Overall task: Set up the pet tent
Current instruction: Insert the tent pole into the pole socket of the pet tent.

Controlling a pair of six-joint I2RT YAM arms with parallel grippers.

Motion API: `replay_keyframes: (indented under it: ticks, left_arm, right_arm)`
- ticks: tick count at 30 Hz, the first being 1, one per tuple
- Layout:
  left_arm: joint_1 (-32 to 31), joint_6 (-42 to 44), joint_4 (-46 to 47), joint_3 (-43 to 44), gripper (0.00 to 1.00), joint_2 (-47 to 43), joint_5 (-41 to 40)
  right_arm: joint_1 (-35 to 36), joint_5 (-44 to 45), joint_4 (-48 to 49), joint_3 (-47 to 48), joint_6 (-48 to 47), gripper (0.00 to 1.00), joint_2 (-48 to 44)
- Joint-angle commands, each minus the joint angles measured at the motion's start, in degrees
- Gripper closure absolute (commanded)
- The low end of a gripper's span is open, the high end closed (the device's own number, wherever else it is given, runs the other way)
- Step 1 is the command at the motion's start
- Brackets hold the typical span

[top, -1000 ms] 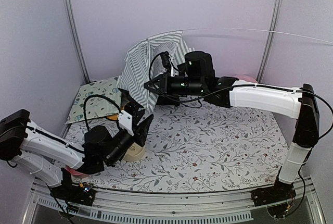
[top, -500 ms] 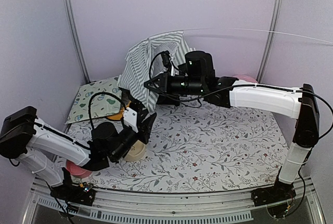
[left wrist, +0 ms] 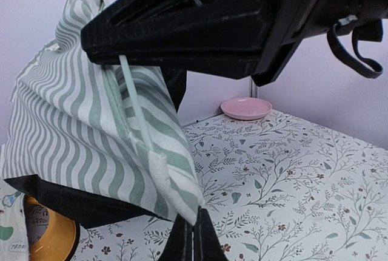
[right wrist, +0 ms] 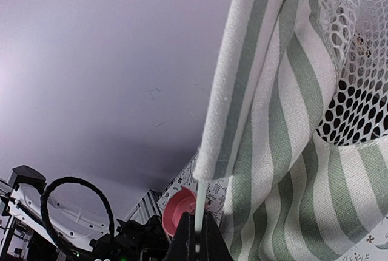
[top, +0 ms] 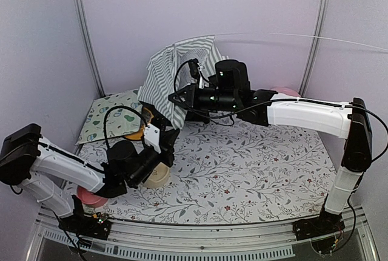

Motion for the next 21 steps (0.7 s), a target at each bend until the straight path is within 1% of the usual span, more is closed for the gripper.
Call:
replay_keyframes:
  ticks: [1, 6, 12, 21]
  left_arm:
    - [-0.7, -0.6, -2.4, 0.1, 1.0, -2.5, 0.8]
    - [-0.8, -1.6, -4.6, -0.3, 1.0, -3.7, 0.1]
    - [-1.6, -1.1, -7.2, 0.6, 1.0, -3.7, 1.9]
    - [-3.0, 0.0, -9.6, 1.4, 1.0, -3.9, 3.2]
  right_arm:
    - [-0.3, 5.7, 1.8, -0.2, -3.5, 1.0, 0.6]
    - [-0.8, 7.0, 0.9, -0.7, -4.9, 1.0, 0.4]
    - [-0.8, 8.8, -0.2, -0.8, -6.4, 1.0, 1.0]
    - [-0.7, 8.2, 0.3, -0.8, -6.7, 1.0, 2.0]
